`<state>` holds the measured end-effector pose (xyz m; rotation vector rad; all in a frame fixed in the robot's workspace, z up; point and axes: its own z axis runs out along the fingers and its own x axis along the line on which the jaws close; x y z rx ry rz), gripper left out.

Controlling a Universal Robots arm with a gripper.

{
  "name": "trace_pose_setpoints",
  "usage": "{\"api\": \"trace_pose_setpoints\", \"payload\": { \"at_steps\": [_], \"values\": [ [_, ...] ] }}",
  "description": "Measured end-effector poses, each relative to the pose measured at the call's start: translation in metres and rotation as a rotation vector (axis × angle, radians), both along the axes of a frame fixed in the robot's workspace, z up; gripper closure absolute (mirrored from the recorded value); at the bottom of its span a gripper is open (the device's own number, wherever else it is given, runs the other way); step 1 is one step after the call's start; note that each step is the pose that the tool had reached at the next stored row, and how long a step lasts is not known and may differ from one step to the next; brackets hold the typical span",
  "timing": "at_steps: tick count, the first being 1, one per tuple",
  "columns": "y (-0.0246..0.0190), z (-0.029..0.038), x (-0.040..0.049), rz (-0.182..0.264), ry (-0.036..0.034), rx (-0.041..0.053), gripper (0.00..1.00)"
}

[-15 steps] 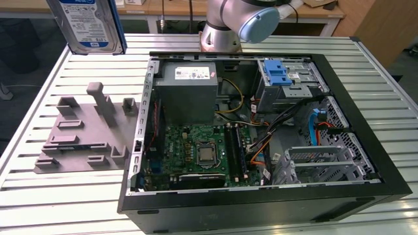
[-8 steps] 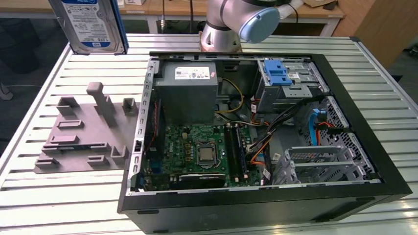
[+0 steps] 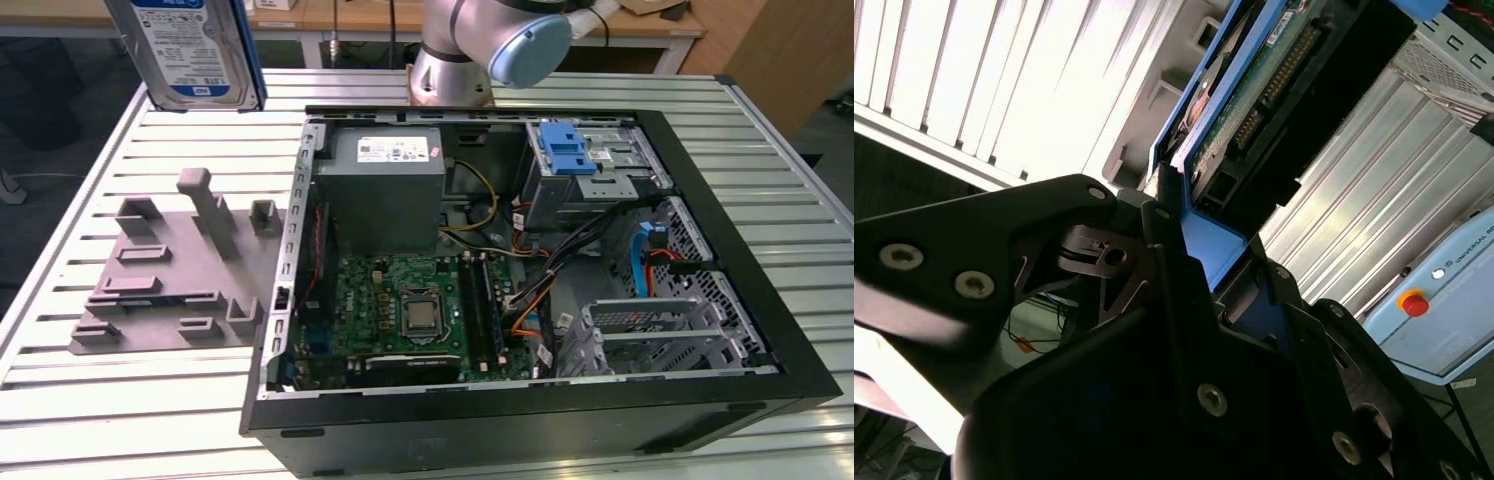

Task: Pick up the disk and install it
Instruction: 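Pick up the disk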

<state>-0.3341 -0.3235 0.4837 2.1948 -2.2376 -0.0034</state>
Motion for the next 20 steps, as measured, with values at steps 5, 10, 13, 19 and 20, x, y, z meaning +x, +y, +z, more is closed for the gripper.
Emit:
{"api": "trace_pose_setpoints", "payload": {
  "at_steps": [5,10,13,19,20],
  "values": [
    [-0.0001,0.0001,0.0010,0.000,0.0001,0.0000,0.64],
    [-0.0010,0.0000,0.0028,0.000,0.0000,0.0000,0.64],
    [-0.0021,0.0000,0.0029,0.000,-0.0001,0.0001,0.64],
    [-0.0032,0.0000,0.0029,0.000,0.0000,0.0000,0.64],
    [-0.0033,0.0000,0.0029,0.000,0.0000,0.0000,0.64]
  ]
}}
